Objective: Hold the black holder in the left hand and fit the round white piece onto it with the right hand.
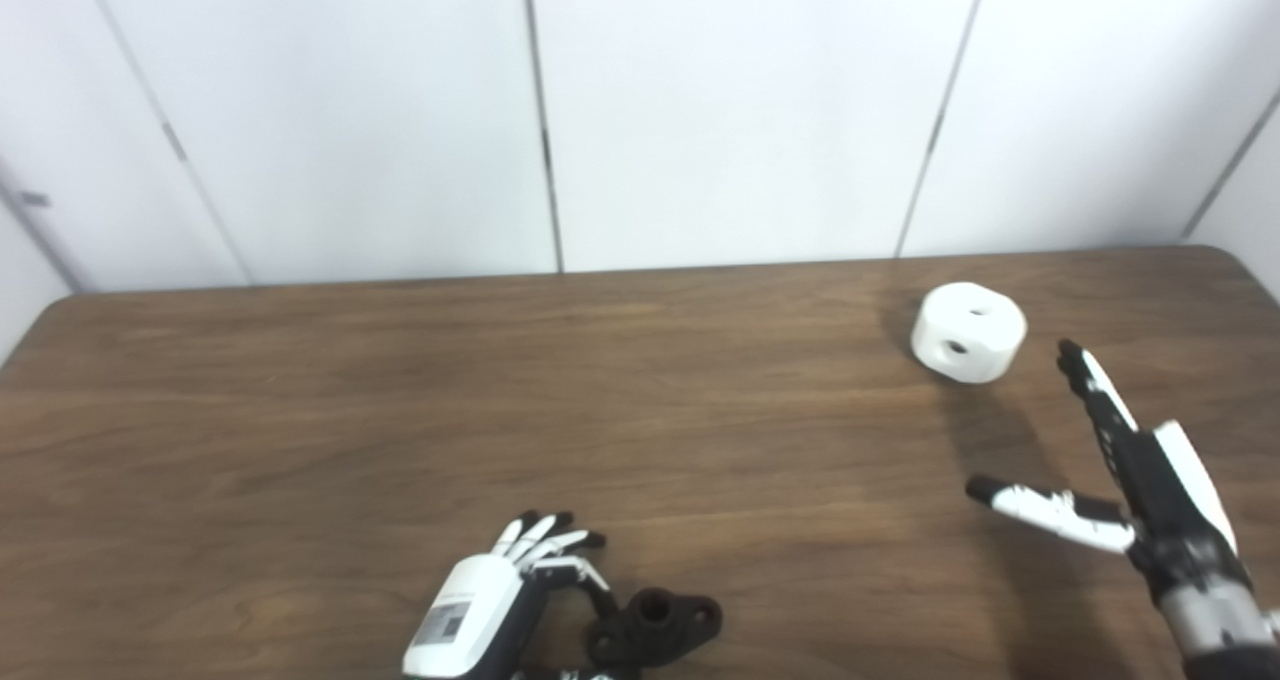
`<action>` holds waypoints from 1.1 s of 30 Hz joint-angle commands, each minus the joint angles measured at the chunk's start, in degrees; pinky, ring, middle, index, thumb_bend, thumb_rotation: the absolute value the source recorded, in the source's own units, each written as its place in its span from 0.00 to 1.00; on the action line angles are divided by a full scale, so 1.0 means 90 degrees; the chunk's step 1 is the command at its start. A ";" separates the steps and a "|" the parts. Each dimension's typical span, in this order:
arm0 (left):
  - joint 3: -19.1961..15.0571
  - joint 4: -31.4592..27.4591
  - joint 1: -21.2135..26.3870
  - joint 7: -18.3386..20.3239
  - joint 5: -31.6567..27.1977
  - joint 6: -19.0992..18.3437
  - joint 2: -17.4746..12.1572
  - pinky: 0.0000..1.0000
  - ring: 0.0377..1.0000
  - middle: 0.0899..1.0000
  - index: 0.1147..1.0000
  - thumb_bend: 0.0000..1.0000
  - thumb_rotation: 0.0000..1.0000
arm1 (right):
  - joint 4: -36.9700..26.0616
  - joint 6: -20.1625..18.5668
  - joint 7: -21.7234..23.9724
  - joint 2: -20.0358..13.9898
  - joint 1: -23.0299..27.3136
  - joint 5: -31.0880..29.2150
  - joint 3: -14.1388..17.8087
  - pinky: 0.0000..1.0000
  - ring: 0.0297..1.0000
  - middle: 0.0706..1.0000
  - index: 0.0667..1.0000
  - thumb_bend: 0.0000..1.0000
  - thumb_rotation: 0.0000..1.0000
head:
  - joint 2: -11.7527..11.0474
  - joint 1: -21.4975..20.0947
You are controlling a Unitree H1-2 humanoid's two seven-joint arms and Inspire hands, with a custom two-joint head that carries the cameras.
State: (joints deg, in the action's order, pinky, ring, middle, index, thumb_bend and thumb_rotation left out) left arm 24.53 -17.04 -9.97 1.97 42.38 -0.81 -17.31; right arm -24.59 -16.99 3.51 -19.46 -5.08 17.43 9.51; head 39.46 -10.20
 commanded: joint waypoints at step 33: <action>-0.0036 0.0338 -0.0503 0.0290 -0.0040 0.0654 -0.0330 1.00 0.92 0.81 0.42 0.52 0.04 | 0.3414 -0.0451 0.0246 -0.1184 0.3535 0.1694 -0.1518 0.93 1.00 0.98 0.83 0.88 0.31 | -0.0269 -0.0911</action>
State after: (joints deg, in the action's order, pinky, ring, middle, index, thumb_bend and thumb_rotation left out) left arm 22.98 -15.50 -11.55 0.80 40.73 5.21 -18.27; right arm 6.74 -22.11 6.23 -28.29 23.62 31.53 -4.46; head 37.00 -18.37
